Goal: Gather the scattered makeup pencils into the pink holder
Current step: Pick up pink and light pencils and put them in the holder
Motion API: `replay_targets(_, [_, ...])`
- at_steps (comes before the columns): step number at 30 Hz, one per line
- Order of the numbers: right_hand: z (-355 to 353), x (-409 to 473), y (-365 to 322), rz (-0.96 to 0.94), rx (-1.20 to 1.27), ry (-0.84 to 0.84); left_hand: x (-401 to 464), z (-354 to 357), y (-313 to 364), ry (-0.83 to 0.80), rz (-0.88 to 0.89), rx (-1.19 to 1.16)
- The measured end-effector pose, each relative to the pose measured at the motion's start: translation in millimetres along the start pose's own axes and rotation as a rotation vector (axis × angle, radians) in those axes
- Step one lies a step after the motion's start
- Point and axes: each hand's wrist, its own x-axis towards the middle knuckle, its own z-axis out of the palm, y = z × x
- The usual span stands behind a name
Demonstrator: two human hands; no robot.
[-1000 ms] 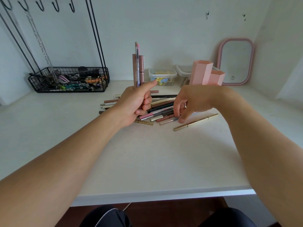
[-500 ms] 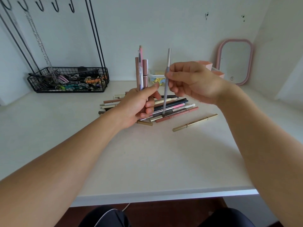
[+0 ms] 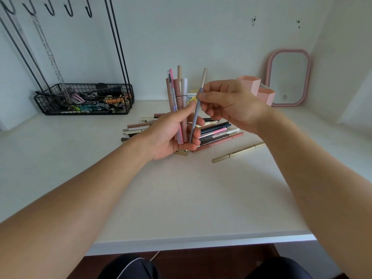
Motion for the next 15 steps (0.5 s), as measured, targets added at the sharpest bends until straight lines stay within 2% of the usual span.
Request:
replay_targets(7, [9,2,10,-0.047,-0.027,-0.007,0,3,-3,-0.110,0.018,0.008])
replay_targets(12, [10,3,11,-0.085,0.013,0.033,2,3,-4,-0.002,0.055,0.094])
replay_targets(15, [6,2,10,-0.039,-0.110,0.044,6,1,-5,0.064,0.069,0.126])
